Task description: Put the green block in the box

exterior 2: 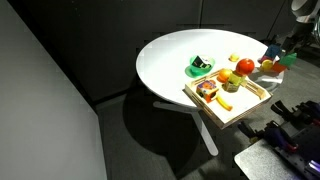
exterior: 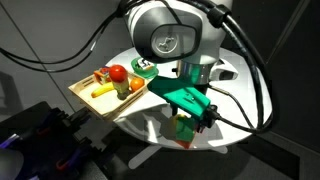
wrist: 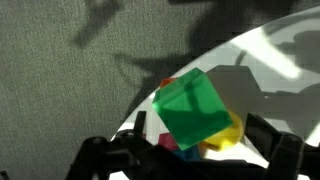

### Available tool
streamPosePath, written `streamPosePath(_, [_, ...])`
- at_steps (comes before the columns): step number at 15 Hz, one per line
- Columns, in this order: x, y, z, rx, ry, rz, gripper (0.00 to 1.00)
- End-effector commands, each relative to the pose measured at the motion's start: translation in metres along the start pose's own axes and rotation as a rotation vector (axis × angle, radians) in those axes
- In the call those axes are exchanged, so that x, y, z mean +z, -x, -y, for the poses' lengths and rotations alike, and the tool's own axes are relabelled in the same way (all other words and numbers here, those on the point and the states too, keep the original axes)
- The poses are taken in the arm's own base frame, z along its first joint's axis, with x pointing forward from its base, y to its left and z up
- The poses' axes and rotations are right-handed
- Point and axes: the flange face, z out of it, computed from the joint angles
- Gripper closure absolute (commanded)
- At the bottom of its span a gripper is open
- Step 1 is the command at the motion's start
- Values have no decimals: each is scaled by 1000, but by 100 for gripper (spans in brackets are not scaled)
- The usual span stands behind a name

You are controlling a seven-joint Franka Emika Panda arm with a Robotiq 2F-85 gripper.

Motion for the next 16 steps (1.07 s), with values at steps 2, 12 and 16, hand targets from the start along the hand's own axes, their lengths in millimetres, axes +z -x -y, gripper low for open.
streamPosePath(2, [7, 1, -4, -48, 3, -15, 0])
streamPosePath(12, [10, -4, 4, -47, 14, -7, 58])
streamPosePath(16, [-6, 2, 4, -12, 16, 5, 65])
